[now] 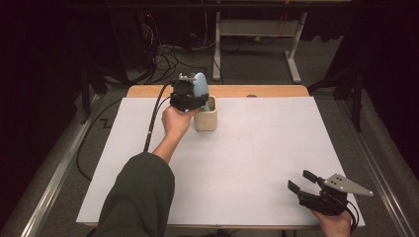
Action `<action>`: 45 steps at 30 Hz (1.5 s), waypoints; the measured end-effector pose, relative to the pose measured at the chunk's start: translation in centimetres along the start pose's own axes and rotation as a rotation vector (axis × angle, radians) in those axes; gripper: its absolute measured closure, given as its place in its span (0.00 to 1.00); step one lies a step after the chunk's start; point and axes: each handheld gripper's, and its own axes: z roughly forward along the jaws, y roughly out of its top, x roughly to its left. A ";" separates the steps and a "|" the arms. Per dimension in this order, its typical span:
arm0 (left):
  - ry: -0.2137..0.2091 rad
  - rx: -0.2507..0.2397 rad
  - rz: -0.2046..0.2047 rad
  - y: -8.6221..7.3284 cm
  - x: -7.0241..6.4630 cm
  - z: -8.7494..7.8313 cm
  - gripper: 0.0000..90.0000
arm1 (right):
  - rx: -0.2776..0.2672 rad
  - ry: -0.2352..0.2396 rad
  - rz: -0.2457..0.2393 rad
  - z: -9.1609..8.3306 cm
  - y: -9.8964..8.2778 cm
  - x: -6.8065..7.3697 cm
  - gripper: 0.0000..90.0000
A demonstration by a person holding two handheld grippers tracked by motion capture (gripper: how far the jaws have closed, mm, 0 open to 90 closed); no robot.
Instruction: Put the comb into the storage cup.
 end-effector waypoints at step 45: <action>0.051 0.077 0.087 -0.4 0.0 -0.1 0.38 | 0.006 0.008 -0.001 0.1 0.0 0.1 0.32</action>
